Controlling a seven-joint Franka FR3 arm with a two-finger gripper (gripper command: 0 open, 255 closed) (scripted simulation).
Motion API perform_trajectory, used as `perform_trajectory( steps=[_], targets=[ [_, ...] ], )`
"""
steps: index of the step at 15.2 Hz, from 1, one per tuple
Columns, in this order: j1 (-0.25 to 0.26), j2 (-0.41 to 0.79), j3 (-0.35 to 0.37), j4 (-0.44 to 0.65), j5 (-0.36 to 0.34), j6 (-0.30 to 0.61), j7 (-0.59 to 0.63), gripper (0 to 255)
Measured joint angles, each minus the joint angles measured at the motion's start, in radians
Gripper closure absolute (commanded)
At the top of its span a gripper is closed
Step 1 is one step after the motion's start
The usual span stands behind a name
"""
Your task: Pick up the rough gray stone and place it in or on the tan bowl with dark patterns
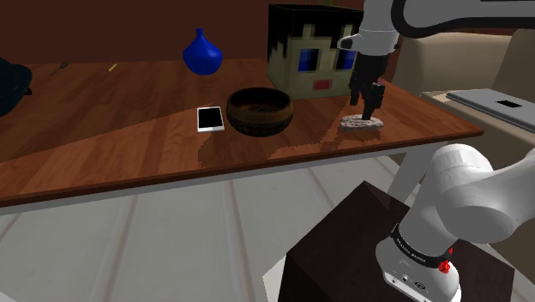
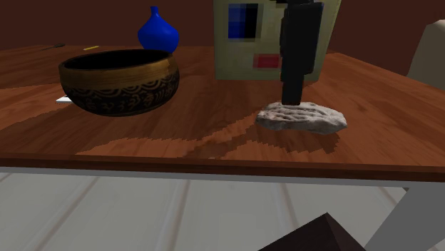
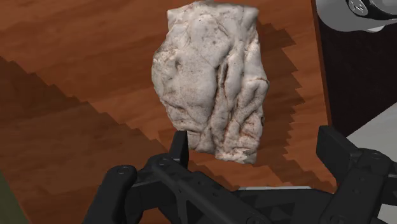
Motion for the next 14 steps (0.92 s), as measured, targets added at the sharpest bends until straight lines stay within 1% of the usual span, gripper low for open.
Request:
perform_trajectory(
  steps=[2,4,10,14],
  targets=[
    [0.020,0.100,0.008,0.049,0.010,0.025,0.027,0],
    [0.024,0.135,0.004,0.049,0.007,0.051,0.034,0],
    [0.017,0.136,-0.013,-0.022,-0.010,0.121,0.039,0],
    [0.016,0.136,-0.016,-0.031,-0.012,0.130,0.039,0]
  ],
)
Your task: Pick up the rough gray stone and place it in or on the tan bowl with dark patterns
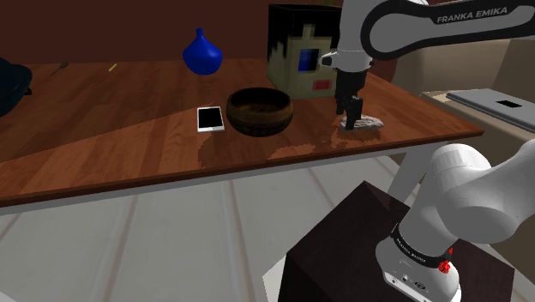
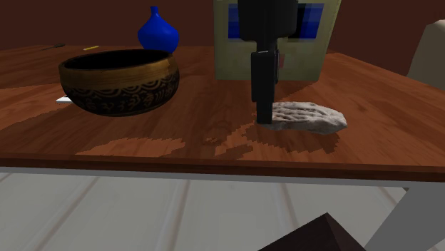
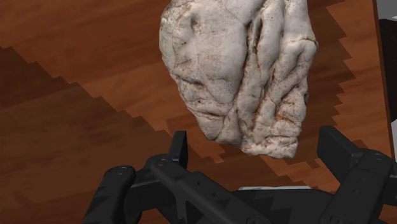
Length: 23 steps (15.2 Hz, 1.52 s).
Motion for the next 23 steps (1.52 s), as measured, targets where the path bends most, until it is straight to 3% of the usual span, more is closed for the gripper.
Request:
perform_trajectory(
  steps=[2,3,13,23],
  targets=[
    [0.000,0.000,0.000,0.000,0.000,0.000,0.000,0],
    [0.000,0.000,0.000,0.000,0.000,0.000,0.000,255],
    [0.000,-0.001,0.000,0.000,0.000,0.001,0.000,255],
    [0.007,0.005,0.022,0.121,0.020,-0.115,-0.014,255]
  ],
)
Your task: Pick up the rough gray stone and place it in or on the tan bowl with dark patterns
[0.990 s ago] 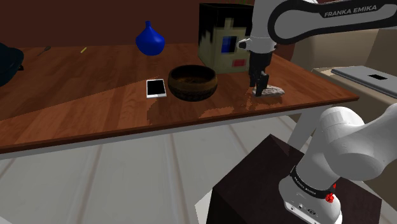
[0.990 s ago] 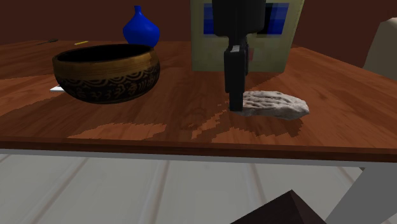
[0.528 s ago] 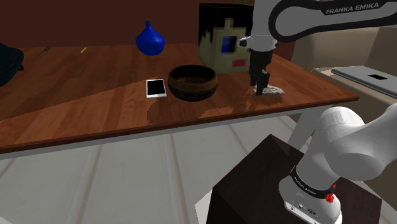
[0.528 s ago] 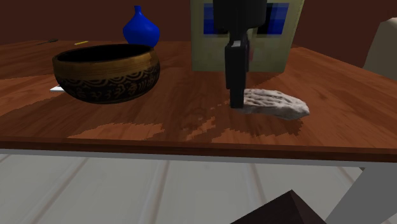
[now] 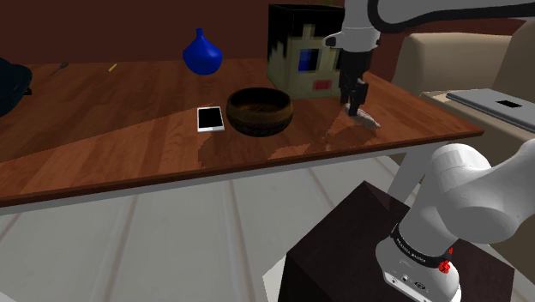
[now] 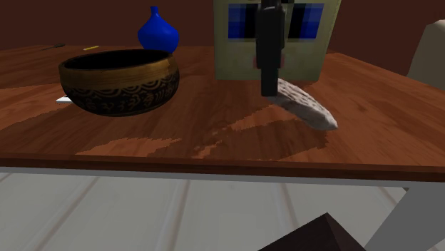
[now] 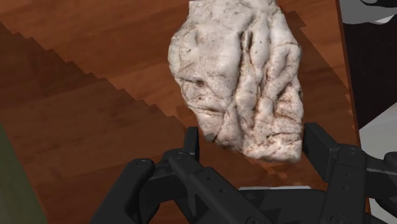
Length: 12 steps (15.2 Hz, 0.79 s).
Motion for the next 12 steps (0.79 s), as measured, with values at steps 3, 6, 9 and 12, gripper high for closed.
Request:
perform_trajectory(
  steps=[3,6,9,12],
  targets=[
    [0.003,0.009,0.007,0.046,0.007,-0.037,-0.004,255],
    [0.006,0.014,0.014,0.090,0.013,-0.076,-0.009,255],
    [0.008,0.024,0.019,0.137,0.018,-0.112,-0.015,255],
    [0.010,0.033,0.026,0.180,0.024,-0.147,-0.017,255]
  ],
)
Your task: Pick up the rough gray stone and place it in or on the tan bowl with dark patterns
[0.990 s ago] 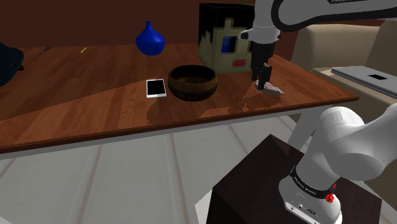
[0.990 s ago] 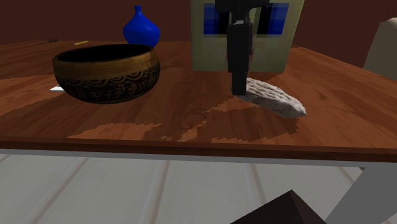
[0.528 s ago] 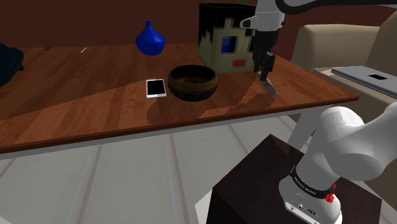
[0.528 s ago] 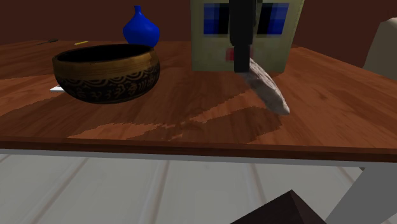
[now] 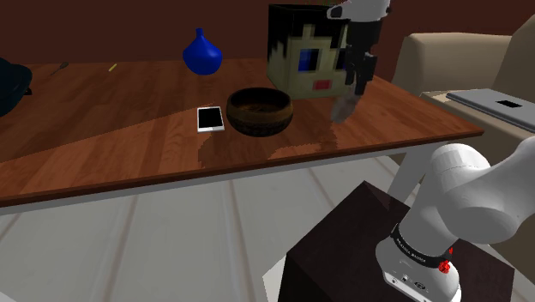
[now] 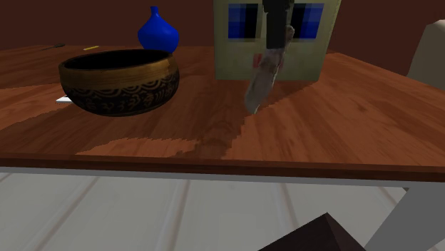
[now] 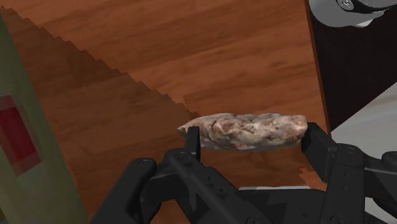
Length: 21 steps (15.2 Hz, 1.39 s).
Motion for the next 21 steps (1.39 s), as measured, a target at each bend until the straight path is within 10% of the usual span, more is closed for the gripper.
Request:
perform_trajectory(
  steps=[13,14,21],
  targets=[
    [0.018,0.099,0.024,0.224,0.031,-0.127,-0.006,255],
    [0.018,0.100,0.024,0.224,0.031,-0.127,-0.006,0],
    [-0.030,0.114,0.009,0.083,-0.019,0.029,0.104,0]
  ],
)
